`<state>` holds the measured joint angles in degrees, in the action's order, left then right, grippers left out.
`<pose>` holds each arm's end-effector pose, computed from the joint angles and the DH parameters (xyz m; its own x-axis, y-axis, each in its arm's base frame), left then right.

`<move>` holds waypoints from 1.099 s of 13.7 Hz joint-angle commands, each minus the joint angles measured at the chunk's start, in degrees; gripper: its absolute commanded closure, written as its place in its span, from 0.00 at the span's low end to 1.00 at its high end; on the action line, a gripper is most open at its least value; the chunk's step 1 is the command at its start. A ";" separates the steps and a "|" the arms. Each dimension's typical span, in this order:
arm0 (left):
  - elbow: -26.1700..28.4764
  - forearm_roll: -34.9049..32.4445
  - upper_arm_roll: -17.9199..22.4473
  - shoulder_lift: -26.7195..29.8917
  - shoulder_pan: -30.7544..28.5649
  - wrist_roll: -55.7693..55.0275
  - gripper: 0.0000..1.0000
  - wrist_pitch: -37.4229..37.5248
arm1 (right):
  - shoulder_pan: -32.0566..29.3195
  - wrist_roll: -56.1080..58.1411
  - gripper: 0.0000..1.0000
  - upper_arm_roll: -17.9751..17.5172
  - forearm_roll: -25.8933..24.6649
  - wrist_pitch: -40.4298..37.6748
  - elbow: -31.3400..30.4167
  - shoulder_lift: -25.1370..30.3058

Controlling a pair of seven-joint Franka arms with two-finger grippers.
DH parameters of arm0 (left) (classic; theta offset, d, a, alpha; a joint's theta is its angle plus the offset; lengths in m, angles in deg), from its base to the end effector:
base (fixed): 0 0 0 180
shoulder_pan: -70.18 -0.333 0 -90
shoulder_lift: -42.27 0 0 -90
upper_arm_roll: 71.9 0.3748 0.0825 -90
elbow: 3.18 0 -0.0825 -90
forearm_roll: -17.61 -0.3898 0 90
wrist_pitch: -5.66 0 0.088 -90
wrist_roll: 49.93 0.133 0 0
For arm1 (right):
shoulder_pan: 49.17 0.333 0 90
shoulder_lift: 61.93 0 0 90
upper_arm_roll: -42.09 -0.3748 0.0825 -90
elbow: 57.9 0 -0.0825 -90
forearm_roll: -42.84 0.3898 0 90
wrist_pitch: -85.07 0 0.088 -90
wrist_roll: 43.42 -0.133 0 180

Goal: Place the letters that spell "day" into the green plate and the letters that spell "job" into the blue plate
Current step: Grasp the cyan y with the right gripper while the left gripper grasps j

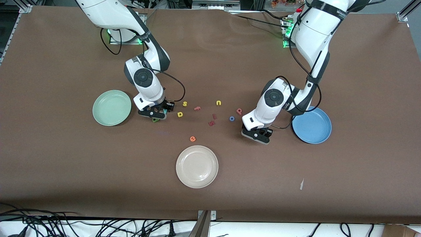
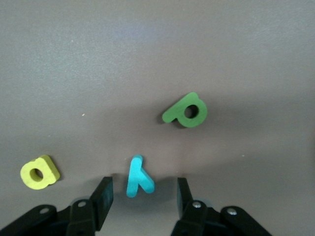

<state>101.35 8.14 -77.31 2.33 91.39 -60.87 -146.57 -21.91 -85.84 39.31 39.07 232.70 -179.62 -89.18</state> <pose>0.6300 -0.3118 0.1801 0.9157 -0.3754 0.1431 -0.3781 -0.9257 -0.0090 0.5208 0.3010 0.2022 0.9863 -0.1646 -0.0088 -0.1643 -0.9861 0.0239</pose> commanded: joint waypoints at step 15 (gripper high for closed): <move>-0.38 -2.04 2.86 6.25 -4.66 7.21 1.00 4.54 | 0.07 12.68 0.85 5.57 -0.62 -13.31 -0.70 10.53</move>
<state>99.90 8.13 -74.23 3.84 90.49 -59.06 -146.17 -21.87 -78.55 42.00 38.78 222.58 -178.65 -82.49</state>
